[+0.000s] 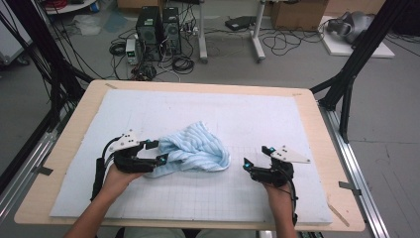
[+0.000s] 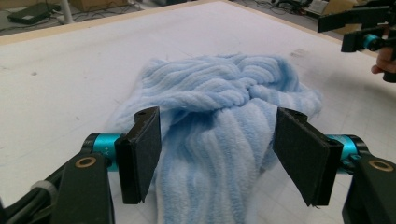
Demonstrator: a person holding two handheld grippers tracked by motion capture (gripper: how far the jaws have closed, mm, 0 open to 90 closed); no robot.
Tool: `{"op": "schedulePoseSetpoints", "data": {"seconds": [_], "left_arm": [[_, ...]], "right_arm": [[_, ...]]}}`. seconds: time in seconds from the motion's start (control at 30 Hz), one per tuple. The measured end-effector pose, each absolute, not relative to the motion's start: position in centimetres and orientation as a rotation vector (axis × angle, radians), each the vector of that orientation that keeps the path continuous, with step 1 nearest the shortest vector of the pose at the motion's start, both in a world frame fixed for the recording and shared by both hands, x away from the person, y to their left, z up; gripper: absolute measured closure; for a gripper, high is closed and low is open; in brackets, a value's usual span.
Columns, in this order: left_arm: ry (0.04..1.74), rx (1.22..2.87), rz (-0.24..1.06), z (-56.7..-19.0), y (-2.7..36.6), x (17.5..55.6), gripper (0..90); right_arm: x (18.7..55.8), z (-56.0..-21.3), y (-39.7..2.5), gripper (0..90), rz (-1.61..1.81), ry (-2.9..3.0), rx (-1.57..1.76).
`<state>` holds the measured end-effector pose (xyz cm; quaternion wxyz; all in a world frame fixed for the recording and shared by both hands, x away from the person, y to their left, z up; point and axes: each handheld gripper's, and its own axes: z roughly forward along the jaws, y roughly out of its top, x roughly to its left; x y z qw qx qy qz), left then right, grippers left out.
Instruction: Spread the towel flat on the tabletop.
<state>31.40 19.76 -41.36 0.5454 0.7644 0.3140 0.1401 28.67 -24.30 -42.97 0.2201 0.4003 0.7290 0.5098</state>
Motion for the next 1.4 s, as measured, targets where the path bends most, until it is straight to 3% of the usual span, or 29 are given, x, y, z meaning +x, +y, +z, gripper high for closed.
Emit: {"op": "schedulePoseSetpoints", "data": {"seconds": [0.43,0.57,0.63,0.9,1.27,1.4], "left_arm": [[0.810,1.793,0.362,-41.9,19.8,32.1,35.4],[0.816,1.791,0.364,-41.9,19.8,32.2,36.5],[0.822,1.785,0.365,-41.9,19.8,32.2,37.5],[0.828,1.781,0.359,-42.0,19.8,32.5,39.3],[0.820,1.785,0.339,-42.1,19.6,32.4,41.7],[0.799,1.804,0.308,-42.2,19.2,32.4,43.3]], "right_arm": [[32.2,-43.4,-17.4,50.4,1.318,2.264,1.023],[33.3,-43.0,-16.0,77.9,1.235,2.329,0.959],[33.5,-42.6,-16.0,83.2,1.236,2.297,0.949],[35.3,-40.6,-16.8,84.6,1.196,2.127,0.998],[39.6,-40.5,-18.2,85.0,0.988,2.036,1.152],[40.0,-41.1,-18.9,76.0,0.999,2.039,1.229]]}}
